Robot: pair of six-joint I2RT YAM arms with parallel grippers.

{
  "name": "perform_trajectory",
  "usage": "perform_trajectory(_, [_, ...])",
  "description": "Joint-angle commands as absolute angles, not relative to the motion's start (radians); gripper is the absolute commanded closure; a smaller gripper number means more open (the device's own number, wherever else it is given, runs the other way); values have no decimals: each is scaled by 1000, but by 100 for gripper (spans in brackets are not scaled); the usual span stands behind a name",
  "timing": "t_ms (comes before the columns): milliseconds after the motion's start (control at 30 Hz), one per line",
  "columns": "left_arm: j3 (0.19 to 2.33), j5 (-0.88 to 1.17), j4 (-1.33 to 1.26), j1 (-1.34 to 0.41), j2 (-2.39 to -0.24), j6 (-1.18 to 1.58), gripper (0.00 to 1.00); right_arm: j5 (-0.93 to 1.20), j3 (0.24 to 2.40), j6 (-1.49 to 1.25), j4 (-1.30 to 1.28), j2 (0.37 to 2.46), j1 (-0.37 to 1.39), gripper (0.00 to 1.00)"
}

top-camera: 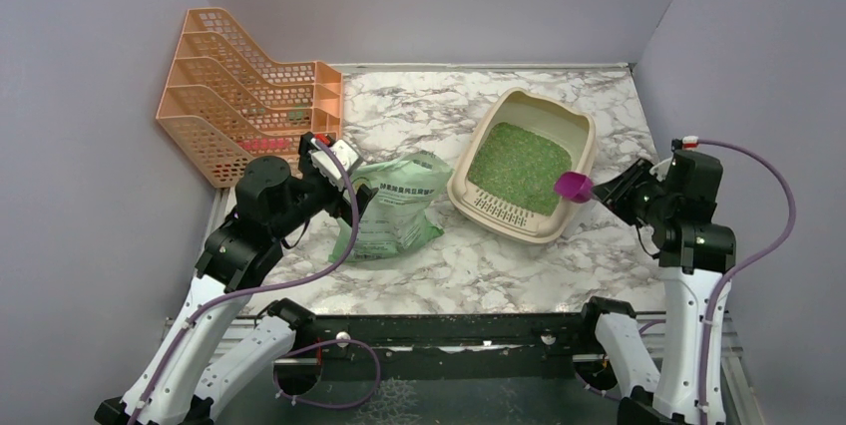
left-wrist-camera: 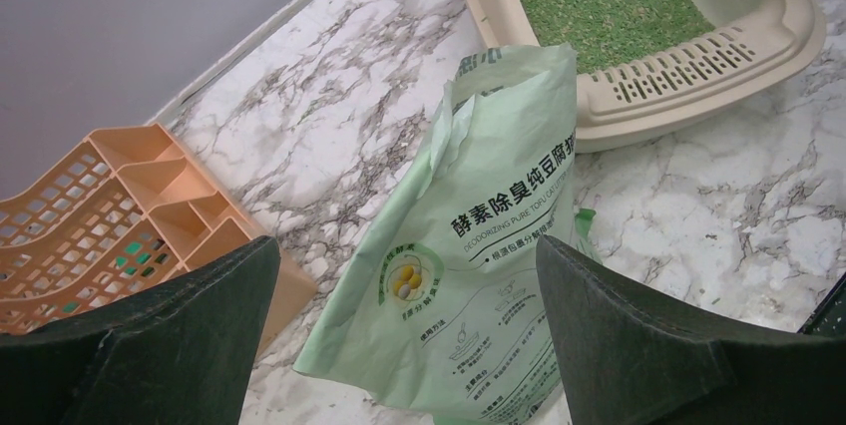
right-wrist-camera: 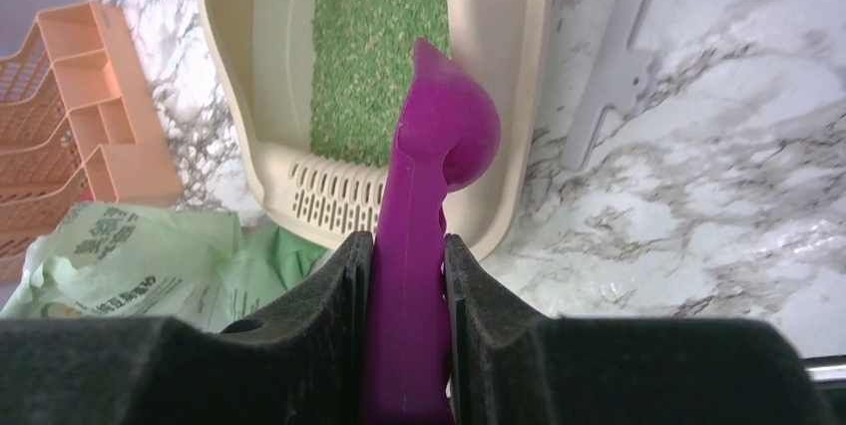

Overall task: Fill the litter box with clean litter
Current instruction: Pour the cat litter into the litter box.

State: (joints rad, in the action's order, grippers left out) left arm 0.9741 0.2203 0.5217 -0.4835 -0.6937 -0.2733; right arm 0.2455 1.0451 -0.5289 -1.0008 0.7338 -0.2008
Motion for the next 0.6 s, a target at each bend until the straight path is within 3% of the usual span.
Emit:
perform_trajectory(0, [966, 238, 516, -480, -678, -270, 1, 171, 1119, -459, -960, 799, -199, 99])
perform_trajectory(233, [971, 217, 519, -480, -680, -274, 1, 365, 1181, -444, -851, 955, -199, 99])
perform_trajectory(567, [980, 193, 537, -480, -716, -265, 1, 560, 1212, -441, -826, 1008, -199, 99])
